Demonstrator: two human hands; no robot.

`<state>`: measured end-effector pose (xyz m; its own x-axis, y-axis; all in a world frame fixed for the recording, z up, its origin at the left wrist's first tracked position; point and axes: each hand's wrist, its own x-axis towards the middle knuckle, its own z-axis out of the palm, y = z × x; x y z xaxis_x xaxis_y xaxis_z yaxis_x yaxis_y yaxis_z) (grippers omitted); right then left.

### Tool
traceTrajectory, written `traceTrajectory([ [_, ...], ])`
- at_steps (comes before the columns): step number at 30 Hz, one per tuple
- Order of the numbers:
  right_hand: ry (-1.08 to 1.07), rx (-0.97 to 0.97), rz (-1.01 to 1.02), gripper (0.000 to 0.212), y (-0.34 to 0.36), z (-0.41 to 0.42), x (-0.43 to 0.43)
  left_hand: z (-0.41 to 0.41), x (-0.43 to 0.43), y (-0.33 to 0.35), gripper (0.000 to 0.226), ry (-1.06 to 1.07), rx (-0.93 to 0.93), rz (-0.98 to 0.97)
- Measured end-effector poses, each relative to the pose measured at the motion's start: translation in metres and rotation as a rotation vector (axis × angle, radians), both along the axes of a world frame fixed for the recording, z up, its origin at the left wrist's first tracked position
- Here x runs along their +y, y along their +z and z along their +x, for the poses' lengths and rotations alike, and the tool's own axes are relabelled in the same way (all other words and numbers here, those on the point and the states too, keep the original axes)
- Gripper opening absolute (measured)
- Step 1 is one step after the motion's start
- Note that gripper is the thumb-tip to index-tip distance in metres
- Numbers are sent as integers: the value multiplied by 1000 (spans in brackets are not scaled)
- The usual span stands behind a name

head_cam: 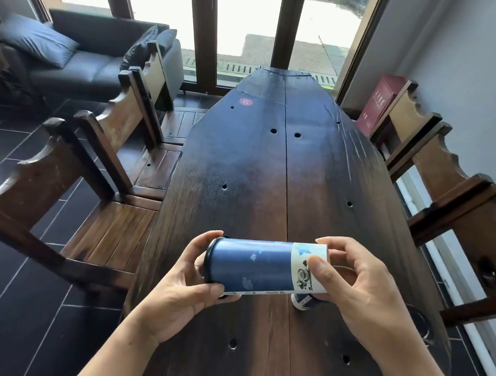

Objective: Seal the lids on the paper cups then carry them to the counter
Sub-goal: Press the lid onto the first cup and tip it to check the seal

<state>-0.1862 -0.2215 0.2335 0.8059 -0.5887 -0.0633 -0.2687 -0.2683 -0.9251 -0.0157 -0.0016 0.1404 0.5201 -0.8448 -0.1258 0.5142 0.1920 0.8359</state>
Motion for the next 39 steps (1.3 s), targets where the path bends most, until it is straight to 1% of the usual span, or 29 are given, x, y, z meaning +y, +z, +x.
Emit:
traceTrajectory([
  [3, -14, -26, 8, 43, 3, -2, -1, 0, -1, 2, 91, -31, -12, 10],
  [5, -7, -30, -25, 40, 7, -2, -2, 2, -1, 5, 95, -57, 0, 18],
  [9, 21, -30, -155, 42, 17, -4, 1, 4, -3, 11, 81, -86, 62, 89],
  [14, 72, -19, -250, 45, 25, -6, 8, 6, -5, 17, 87, -146, 110, 157],
  [18, 94, -24, -298, 48, 28, -6, 13, 4, -6, 15, 82, -134, 87, 138],
  [21, 105, -13, -337, 47, 28, -5, 14, 1, -5, 15, 84, -118, 80, 123],
  [25, 105, -21, -328, 43, 29, -5, 16, -1, -5, 18, 83, -62, 67, 78],
  [29, 112, -21, -317, 48, 32, -5, 16, -3, -6, 17, 79, -8, 100, 32],
  [32, 105, -9, -304, 53, 36, -5, 15, -3, -6, 17, 67, 10, 109, -8],
  [35, 104, -4, -295, 61, 39, -5, 15, -4, -5, 17, 66, 16, 84, -30],
  [39, 75, -9, -263, 63, 39, -5, 17, -8, -2, 19, 66, 17, 56, -53],
])
